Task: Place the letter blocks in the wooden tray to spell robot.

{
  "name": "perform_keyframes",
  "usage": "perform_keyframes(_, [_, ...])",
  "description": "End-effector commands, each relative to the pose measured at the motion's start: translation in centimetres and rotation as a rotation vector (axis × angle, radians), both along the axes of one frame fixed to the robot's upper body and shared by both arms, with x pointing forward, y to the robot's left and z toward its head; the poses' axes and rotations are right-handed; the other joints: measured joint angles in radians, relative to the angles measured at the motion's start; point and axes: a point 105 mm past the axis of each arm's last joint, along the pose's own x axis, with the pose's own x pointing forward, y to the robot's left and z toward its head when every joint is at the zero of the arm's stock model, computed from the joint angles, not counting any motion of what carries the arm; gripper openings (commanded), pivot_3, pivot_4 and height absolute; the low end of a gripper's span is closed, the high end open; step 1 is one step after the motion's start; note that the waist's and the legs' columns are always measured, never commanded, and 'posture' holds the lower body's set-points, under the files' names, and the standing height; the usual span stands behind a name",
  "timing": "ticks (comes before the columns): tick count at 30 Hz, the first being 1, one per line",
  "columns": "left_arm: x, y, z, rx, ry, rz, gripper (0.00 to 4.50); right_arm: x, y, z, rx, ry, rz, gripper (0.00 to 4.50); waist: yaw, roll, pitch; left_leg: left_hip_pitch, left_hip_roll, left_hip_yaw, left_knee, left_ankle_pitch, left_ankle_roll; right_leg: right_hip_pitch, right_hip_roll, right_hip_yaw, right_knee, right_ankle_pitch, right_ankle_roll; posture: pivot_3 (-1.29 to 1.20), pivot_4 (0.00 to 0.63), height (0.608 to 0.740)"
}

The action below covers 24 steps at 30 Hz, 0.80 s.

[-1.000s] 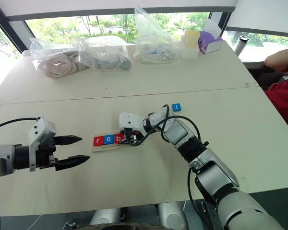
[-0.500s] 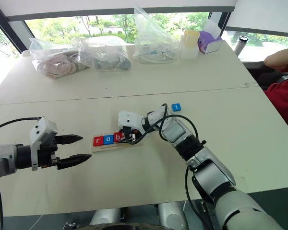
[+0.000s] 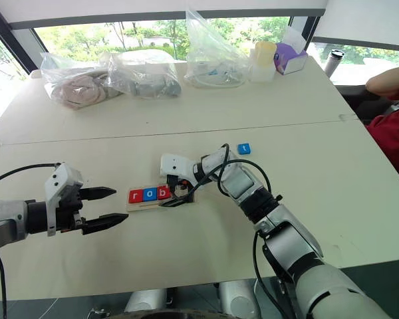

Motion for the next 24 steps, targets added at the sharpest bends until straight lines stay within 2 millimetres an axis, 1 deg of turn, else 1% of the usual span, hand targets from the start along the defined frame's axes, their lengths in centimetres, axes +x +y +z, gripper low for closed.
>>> perform_keyframes(1, [0.1, -0.1, 0.5, -0.001, -0.029, -0.008, 4.50, 0.7, 0.3, 3.4, 0.113, -0.021, -0.025, 4.38, 0.001, 0.000, 0.000, 0.000, 0.000, 0.000, 0.000, 0.000, 0.000, 0.000, 0.000, 0.000, 0.000, 0.000, 0.000, 0.00, 0.150, 0.740])
perform_keyframes(2, [0.1, -0.1, 0.5, -0.002, -0.029, -0.007, 4.50, 0.8, 0.1, 3.8, 0.130, -0.024, -0.039, 4.38, 0.001, 0.000, 0.000, 0.000, 0.000, 0.000, 0.000, 0.000, 0.000, 0.000, 0.000, 0.000, 0.000, 0.000, 0.000, 0.00, 0.150, 0.740])
perform_keyframes(5, [0.1, -0.1, 0.5, -0.003, -0.033, -0.008, 4.50, 2.3, -1.2, 5.4, 0.189, -0.089, -0.154, 4.38, 0.001, 0.000, 0.000, 0.000, 0.000, 0.000, 0.000, 0.000, 0.000, 0.000, 0.000, 0.000, 0.000, 0.000, 0.000, 0.00, 0.150, 0.740])
perform_keyframes(7, [0.4, -0.6, 1.2, -0.033, -0.060, -0.018, 4.50, 3.8, -3.5, 6.4, 0.225, -0.141, -0.318, 4.38, 0.002, 0.000, 0.000, 0.000, 0.000, 0.000, 0.000, 0.000, 0.000, 0.000, 0.000, 0.000, 0.000, 0.000, 0.000, 0.00, 0.150, 0.740])
perform_keyframes(8, [0.5, -1.0, 1.7, -0.059, -0.070, -0.029, 4.50, 4.2, -4.7, 6.7, 0.234, -0.159, -0.394, 4.38, 0.005, 0.000, 0.000, 0.000, 0.000, 0.000, 0.000, 0.000, 0.000, 0.000, 0.000, 0.000, 0.000, 0.000, 0.000, 0.00, 0.150, 0.740])
perform_keyframes(9, [0.5, -1.5, 2.1, -0.084, -0.079, -0.047, 4.50, 4.5, -6.0, 6.8, 0.237, -0.167, -0.466, 4.38, 0.008, 0.000, 0.000, -0.001, 0.000, -0.001, 0.000, 0.000, 0.000, 0.000, 0.000, 0.000, 0.000, 0.000, 0.000, 0.00, 0.150, 0.740])
perform_keyframes(11, [0.4, -2.2, 2.7, -0.110, -0.086, -0.071, 4.50, 4.4, -7.4, 6.7, 0.229, -0.178, -0.552, 4.38, 0.013, -0.001, 0.000, -0.001, -0.001, -0.001, 0.000, 0.000, -0.001, 0.000, -0.001, 0.000, 0.000, 0.000, 0.000, 0.00, 0.150, 0.740])
perform_keyframes(14, [0.9, -4.2, 3.8, -0.151, -0.124, -0.138, 4.50, 3.3, -11.4, 5.9, 0.212, -0.178, -0.811, 4.38, 0.018, 0.000, 0.000, -0.001, -0.001, 0.000, 0.000, 0.000, 0.000, 0.000, -0.001, 0.000, -0.001, 0.000, 0.000, 0.00, 0.150, 0.740])
perform_keyframes(16, [1.2, -4.9, 4.2, -0.169, -0.138, -0.162, 4.50, 2.2, -12.7, 5.5, 0.197, -0.170, -0.913, 4.38, 0.022, 0.000, 0.000, -0.001, -0.001, -0.002, -0.001, 0.000, -0.001, 0.000, 0.000, 0.000, 0.000, 0.000, 0.001, 0.00, 0.150, 0.740])
perform_keyframes(17, [1.4, -5.2, 4.3, -0.176, -0.141, -0.170, 4.50, 1.8, -13.0, 5.3, 0.189, -0.162, -0.947, 4.38, 0.022, 0.001, 0.000, 0.000, -0.001, -0.001, -0.001, 0.000, -0.001, 0.000, 0.000, 0.000, 0.000, 0.000, 0.001, 0.00, 0.150, 0.740])
perform_keyframes(20, [2.9, -6.5, 4.7, -0.228, -0.175, -0.187, 4.50, -0.5, -14.4, 4.0, 0.171, -0.110, -1.090, 4.38, 0.025, 0.001, -0.001, 0.001, -0.001, -0.001, -0.001, 0.001, -0.001, 0.000, 0.001, 0.001, 0.001, 0.000, 0.000, 0.00, 0.150, 0.740])
perform_keyframes(22, [3.1, -7.1, 4.5, -0.232, -0.168, -0.220, 4.50, -1.4, -14.6, 3.1, 0.143, -0.084, -1.121, 4.38, 0.024, 0.000, -0.001, 0.001, -0.001, -0.002, -0.001, 0.001, -0.002, 0.000, 0.002, 0.000, 0.003, 0.000, 0.000, 0.00, 0.150, 0.740])
perform_keyframes(24, [3.4, -7.3, 4.3, -0.224, -0.164, -0.237, 4.50, -1.8, -14.4, 2.3, 0.119, -0.067, -1.121, 4.38, 0.019, 0.001, -0.001, 0.001, -0.001, -0.001, 0.000, 0.001, -0.002, 0.000, 0.002, 0.001, 0.003, 0.000, 0.000, 0.00, 0.150, 0.740])
